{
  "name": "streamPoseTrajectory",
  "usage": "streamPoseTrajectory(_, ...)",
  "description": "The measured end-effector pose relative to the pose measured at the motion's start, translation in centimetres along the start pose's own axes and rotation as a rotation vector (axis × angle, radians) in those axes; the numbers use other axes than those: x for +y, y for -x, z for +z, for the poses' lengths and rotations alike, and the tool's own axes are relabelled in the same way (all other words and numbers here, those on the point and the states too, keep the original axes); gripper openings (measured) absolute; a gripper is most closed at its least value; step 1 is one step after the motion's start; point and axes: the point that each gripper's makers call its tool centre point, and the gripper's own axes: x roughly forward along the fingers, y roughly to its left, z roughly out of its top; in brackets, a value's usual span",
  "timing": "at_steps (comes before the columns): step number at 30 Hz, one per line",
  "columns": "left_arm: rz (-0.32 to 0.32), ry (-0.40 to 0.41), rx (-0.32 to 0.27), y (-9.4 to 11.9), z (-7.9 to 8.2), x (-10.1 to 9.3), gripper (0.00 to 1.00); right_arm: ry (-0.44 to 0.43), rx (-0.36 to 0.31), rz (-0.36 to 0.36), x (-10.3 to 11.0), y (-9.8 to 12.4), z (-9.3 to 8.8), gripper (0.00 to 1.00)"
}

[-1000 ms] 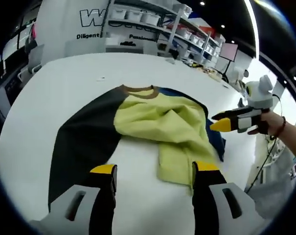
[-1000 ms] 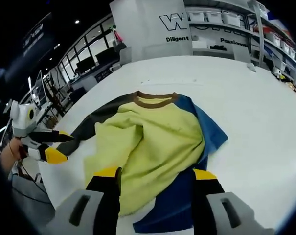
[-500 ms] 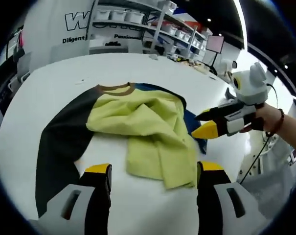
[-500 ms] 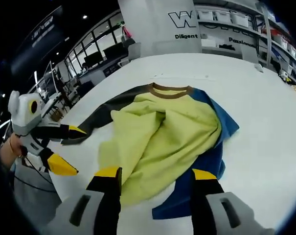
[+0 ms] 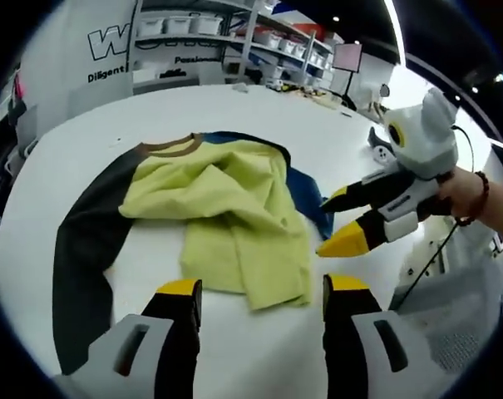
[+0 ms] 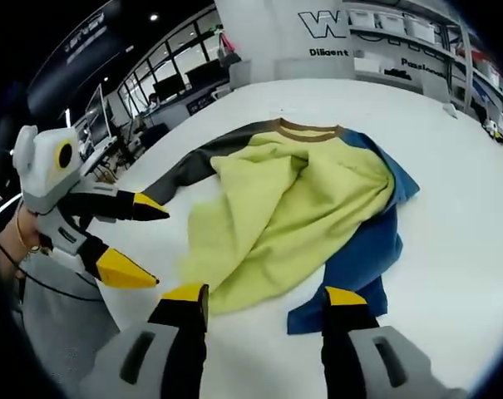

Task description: Fold the garment on the visible template until the final outline fits inside the template.

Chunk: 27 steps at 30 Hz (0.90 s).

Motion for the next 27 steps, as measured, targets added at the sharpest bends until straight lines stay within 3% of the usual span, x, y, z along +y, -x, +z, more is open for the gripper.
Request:
streamPoseTrajectory(3,-0.013,-0.010,-0.008,-0.3,0.0,-0.5,0.57,0.004,0.011,0.004,0.2,0.2,-0.6,0.50)
streamPoseTrajectory(11,-0.049,-0.029,0.004,-1.6,-0.1,-1.3,0.43,0.000,0.024,0.003,1.2,0.1,-1.9,0.46)
streamPoseTrajectory(21,-0.106,-0.024,0.030,-2.9,-0.4,-2.7,0.35,-0.006,0.035,-0.010,2.7,-0.4,-3.4,0.41)
streamPoseTrajectory(27,-0.087,-0.018,0.048,-3.8,-0.5,-2.6,0.32,0.000,0.018,-0.013,3.2,-0.5,-3.1,0.39)
